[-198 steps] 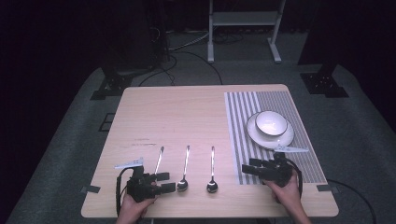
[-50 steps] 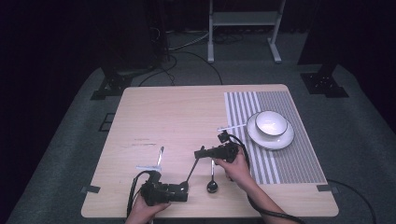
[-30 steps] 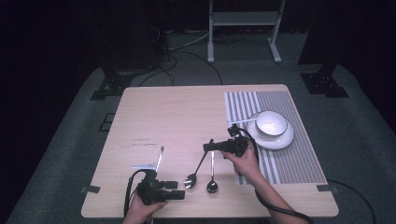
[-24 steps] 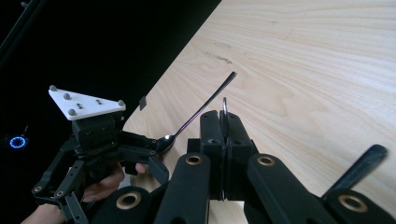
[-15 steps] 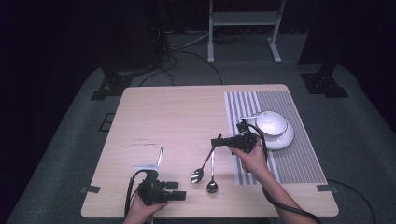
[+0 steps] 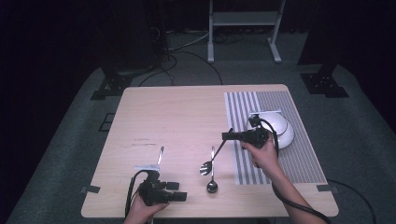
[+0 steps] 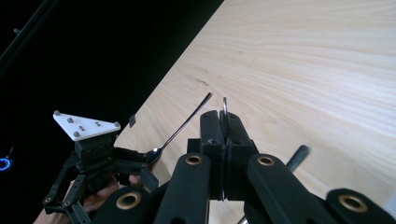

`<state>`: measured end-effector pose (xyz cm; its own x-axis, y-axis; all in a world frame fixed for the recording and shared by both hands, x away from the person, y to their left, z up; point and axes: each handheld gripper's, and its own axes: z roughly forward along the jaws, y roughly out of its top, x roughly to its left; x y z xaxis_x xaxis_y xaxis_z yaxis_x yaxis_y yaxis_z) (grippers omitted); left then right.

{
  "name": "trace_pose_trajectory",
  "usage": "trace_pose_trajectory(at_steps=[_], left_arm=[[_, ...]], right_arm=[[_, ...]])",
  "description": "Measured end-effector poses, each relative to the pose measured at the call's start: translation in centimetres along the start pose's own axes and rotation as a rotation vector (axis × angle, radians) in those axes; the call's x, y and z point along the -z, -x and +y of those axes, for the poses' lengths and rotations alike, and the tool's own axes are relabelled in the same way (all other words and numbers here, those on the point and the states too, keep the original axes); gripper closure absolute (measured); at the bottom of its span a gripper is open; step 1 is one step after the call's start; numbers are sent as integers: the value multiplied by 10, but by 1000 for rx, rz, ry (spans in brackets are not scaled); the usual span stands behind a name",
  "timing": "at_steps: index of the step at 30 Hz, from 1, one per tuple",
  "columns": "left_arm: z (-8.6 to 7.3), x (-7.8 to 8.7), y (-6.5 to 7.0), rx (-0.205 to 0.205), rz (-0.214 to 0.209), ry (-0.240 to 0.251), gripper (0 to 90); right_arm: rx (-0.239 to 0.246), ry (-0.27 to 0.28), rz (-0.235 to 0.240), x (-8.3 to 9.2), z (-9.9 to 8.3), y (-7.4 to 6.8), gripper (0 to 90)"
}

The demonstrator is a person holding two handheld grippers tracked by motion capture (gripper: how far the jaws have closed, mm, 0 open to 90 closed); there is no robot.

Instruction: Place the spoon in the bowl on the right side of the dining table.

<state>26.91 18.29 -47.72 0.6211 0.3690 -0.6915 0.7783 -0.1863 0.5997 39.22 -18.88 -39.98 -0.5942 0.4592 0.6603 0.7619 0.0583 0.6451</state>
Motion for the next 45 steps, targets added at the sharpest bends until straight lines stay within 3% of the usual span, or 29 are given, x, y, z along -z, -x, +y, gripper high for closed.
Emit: trace_pose_trajectory(at_steps=[10, 45], left_arm=[[0, -2, 1, -5, -2, -6, 50], [0, -3, 0, -4, 2, -3, 24]], right_arm=[[-33, 39, -34, 26, 3, 11, 890], [-83, 128, -119, 75, 11, 35, 890]])
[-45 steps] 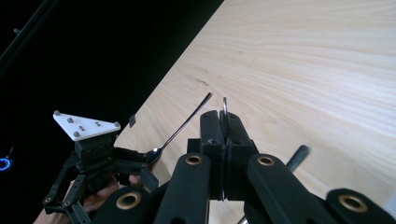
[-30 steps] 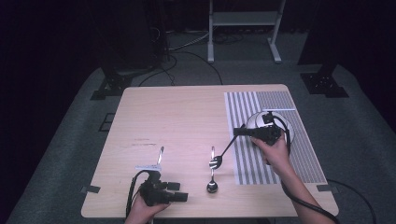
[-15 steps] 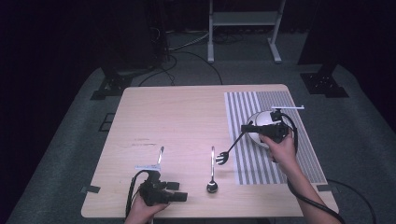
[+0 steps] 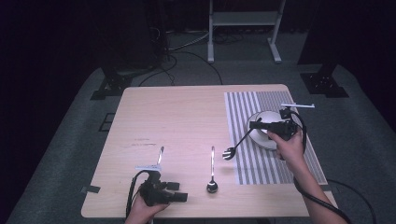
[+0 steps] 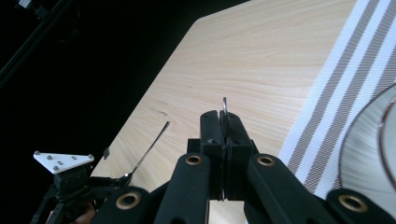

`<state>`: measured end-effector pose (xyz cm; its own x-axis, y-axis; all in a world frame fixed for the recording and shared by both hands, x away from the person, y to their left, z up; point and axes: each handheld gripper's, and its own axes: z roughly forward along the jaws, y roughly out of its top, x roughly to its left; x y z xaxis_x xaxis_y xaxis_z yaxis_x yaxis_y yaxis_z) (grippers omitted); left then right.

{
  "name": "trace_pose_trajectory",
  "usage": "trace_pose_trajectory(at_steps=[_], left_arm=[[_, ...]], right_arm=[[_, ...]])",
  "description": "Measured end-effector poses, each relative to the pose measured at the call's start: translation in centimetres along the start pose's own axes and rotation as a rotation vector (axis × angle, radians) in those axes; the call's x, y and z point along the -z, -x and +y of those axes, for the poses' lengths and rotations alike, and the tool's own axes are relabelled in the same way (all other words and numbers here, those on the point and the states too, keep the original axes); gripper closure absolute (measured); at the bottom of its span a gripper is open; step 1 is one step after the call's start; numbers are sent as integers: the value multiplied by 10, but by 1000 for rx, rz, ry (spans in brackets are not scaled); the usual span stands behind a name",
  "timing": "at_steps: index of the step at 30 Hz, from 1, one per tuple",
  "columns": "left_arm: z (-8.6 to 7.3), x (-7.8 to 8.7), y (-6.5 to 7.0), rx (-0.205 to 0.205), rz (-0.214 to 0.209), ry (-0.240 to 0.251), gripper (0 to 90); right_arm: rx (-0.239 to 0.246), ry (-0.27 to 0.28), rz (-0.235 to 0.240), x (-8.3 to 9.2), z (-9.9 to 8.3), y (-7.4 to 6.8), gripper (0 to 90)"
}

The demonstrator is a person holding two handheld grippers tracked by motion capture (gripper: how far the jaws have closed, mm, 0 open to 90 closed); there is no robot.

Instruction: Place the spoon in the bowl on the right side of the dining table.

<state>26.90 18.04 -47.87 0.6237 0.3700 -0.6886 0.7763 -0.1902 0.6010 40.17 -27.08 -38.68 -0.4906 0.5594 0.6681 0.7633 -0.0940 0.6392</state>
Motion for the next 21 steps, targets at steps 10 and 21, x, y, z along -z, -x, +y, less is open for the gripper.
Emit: trace_pose_trajectory(at_steps=[10, 21], left_arm=[[0, 0, 0, 1, 2, 0, 24], [0, 0, 1, -3, 0, 2, 24]], right_arm=[[-21, 31, -16, 10, 1, 8, 890], [-41, 62, -47, 25, 7, 18, 890]])
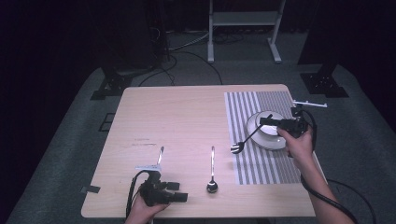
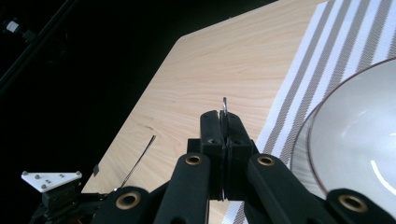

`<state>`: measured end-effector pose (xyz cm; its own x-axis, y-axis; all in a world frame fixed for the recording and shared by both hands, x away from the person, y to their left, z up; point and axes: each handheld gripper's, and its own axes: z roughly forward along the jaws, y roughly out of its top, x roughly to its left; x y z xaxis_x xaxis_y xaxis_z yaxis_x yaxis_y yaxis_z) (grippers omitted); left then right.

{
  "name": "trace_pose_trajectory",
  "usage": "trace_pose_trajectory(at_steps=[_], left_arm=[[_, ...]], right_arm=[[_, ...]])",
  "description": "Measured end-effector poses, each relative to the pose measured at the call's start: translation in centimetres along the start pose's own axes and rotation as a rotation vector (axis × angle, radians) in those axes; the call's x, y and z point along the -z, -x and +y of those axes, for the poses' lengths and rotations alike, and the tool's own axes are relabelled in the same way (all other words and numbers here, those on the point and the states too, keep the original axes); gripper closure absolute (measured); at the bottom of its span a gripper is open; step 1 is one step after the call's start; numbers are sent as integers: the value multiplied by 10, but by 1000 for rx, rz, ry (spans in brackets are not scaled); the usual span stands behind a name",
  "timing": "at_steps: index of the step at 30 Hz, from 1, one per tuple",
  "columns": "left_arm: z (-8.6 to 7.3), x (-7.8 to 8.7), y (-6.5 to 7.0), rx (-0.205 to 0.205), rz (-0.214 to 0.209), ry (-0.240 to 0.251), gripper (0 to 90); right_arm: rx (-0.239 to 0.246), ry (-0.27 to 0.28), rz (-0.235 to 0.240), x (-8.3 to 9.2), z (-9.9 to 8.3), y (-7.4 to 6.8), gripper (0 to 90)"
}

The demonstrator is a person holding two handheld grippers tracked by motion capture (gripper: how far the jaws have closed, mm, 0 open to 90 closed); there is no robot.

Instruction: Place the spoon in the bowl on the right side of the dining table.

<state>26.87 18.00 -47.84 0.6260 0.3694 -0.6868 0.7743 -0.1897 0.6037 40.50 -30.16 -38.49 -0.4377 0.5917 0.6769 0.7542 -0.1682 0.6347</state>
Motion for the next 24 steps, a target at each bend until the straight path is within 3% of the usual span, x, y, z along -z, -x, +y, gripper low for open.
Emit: trace_pose_trajectory(at_steps=[24], left_arm=[[0, -1, 0, 6, 1, -1, 24]], right_arm=[[-70, 103, -73, 34, 12, 26, 889]])
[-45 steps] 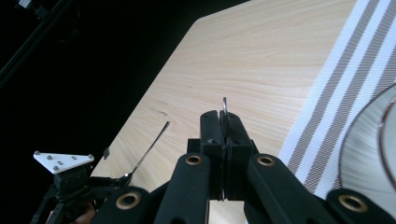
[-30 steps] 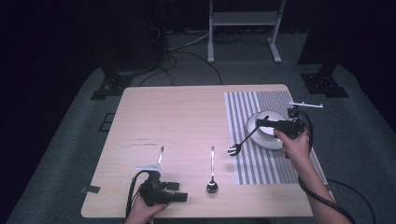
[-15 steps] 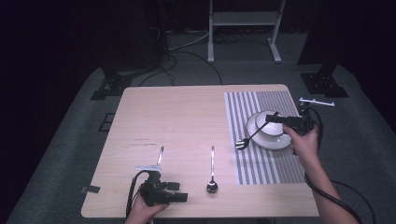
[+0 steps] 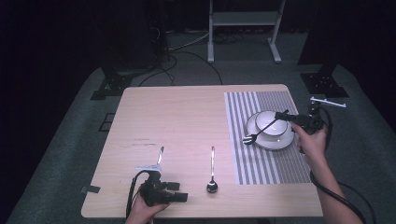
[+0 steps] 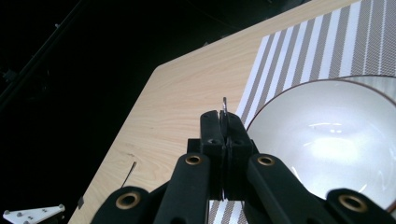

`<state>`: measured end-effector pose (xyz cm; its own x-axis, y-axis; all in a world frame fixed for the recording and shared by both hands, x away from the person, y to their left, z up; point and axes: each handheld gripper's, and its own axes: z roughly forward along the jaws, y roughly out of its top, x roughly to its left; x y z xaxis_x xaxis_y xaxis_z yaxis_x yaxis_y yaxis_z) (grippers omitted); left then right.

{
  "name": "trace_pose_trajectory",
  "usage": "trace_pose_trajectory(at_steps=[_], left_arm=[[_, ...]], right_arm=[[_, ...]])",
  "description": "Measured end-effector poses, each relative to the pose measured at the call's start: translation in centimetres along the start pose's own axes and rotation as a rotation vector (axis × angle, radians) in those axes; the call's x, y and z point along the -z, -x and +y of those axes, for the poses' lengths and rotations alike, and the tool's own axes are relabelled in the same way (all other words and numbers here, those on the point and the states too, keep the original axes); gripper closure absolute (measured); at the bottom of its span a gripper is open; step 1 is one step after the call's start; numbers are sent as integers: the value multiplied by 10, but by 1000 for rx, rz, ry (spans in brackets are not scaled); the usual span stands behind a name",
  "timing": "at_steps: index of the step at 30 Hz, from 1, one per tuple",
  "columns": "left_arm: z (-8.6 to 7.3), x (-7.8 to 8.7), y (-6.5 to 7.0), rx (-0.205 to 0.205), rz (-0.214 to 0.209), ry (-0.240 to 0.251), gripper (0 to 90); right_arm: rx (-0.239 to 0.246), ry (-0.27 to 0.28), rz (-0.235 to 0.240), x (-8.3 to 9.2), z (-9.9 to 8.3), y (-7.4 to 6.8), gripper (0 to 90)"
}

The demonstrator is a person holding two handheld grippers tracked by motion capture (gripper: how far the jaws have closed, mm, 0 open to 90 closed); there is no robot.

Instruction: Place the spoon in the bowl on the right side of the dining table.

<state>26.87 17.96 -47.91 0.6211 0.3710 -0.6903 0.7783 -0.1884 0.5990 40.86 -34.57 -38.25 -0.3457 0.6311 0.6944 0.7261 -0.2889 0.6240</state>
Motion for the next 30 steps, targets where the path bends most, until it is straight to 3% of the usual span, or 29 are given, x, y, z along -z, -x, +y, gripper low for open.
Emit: trace_pose_trajectory(at_steps=[30], left_arm=[[0, 0, -1, 4, 0, 1, 23]], right_arm=[[-40, 103, -64, 29, 19, 11, 889]])
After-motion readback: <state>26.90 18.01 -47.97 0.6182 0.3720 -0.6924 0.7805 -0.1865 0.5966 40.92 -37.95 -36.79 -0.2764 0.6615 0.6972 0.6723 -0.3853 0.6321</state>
